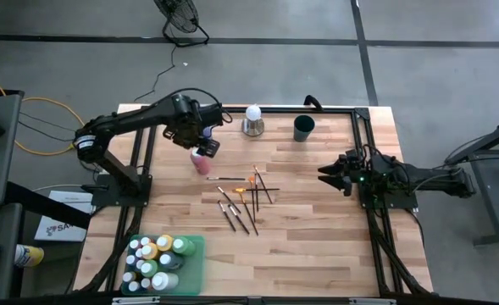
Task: Pick & Place Paint Supplies
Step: Put the pink paint bottle into the green bin
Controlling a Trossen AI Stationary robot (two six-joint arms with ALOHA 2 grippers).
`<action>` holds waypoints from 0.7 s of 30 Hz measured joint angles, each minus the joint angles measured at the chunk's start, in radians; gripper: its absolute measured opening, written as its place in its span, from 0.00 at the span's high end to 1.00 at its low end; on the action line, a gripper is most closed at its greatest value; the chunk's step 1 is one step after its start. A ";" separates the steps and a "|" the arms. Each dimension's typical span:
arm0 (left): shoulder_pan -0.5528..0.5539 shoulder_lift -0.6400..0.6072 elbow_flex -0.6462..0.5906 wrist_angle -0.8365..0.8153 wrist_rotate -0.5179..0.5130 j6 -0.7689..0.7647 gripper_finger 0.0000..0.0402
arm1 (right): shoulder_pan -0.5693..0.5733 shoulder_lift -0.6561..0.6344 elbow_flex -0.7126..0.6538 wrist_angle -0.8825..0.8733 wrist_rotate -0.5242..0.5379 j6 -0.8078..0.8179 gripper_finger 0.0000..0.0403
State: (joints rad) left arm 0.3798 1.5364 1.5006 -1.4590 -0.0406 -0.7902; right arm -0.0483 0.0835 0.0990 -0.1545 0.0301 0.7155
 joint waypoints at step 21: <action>0.000 0.000 -0.110 0.101 0.036 0.008 0.56 | 0.000 0.000 0.000 -0.015 0.020 0.018 0.41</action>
State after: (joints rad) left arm 0.3798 1.5361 1.3909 -1.3575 -0.0044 -0.7825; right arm -0.0483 0.0837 0.0990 -0.1696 0.0498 0.7334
